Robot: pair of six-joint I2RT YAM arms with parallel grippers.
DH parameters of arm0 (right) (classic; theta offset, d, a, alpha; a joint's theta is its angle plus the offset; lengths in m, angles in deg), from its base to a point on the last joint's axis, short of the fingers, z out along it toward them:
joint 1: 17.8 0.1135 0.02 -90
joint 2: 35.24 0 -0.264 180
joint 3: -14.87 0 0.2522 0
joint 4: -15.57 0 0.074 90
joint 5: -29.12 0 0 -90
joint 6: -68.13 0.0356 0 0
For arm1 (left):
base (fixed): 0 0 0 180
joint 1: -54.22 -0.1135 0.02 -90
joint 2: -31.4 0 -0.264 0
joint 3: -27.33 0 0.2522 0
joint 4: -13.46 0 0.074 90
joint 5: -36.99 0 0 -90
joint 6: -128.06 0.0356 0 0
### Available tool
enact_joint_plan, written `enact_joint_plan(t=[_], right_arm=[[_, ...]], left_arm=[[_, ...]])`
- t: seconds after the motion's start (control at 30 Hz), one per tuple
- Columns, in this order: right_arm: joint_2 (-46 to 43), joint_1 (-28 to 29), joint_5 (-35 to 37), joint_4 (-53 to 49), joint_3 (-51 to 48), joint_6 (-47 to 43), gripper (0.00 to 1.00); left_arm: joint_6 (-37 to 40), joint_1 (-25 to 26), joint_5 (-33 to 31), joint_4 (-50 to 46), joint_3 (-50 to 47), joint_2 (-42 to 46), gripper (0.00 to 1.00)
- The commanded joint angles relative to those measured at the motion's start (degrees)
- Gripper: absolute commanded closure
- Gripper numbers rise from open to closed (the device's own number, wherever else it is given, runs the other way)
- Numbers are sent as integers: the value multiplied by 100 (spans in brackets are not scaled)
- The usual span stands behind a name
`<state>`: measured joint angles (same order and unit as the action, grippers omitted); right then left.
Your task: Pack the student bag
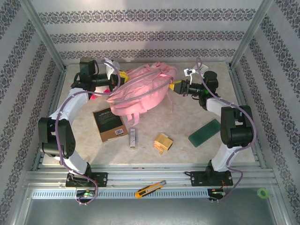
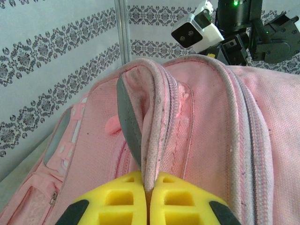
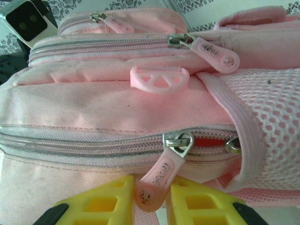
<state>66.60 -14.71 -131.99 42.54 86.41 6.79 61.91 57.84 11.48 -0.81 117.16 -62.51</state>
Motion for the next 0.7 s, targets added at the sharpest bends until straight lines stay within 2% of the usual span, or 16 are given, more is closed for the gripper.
enact_joint_plan(t=[0.0,0.17,0.33,0.43,0.53,0.67], right_arm=[[-24,-19,-267,560,43,308,77],[19,-22,-241,805,31,712,84],[158,-28,-91,935,63,951,99],[238,-62,43,989,68,1107,99],[282,-98,115,1000,77,1168,89],[327,-107,55,1128,175,1210,90]], left_arm=[[40,-63,318,696,48,270,100],[43,-63,309,694,57,259,100],[37,-54,284,710,48,272,100],[88,-54,222,670,33,284,100],[174,-54,204,571,48,288,100],[167,-54,223,579,52,281,100]])
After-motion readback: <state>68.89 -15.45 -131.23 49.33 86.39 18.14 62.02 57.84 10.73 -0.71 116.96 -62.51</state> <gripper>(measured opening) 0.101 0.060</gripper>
